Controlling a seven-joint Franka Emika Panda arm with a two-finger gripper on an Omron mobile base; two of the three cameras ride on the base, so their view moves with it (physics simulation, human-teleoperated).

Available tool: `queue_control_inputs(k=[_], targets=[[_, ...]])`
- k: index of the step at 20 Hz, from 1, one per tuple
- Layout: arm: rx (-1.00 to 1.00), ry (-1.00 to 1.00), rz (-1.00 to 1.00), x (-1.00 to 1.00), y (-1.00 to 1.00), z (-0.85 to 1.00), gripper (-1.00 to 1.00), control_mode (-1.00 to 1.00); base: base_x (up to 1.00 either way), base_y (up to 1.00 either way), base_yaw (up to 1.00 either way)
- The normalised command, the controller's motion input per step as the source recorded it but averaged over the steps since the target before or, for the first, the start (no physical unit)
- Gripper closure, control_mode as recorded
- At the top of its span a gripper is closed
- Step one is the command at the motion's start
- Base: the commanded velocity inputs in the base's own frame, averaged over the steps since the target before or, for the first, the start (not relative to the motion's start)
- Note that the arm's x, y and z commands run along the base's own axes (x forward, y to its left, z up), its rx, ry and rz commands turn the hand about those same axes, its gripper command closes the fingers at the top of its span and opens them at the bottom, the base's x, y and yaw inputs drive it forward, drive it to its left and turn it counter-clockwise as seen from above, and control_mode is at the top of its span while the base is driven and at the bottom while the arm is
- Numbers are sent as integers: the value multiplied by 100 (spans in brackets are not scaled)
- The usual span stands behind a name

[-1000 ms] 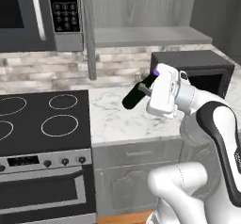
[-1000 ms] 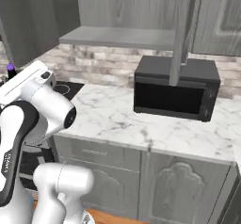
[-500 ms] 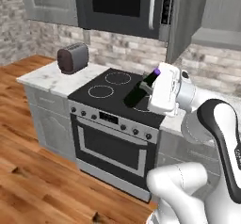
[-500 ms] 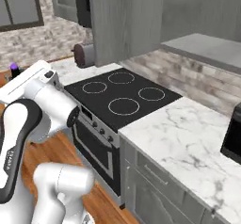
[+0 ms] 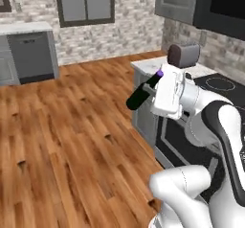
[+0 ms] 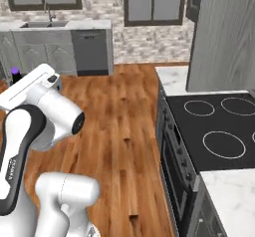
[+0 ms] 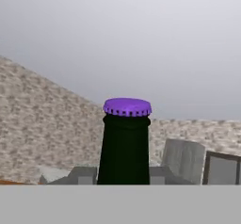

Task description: Open the cabinet directly in front. Then move the beer and the cup to the dining counter with the jar on it.

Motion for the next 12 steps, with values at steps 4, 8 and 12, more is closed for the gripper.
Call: queue_control_inputs(k=[4,8,12], targets=[[0,0,0,0,0,0,100,100,-7,78,81],[0,0,0,0,0,0,100,100,9,66,77],[0,0,0,0,0,0,100,100,93,19,53]])
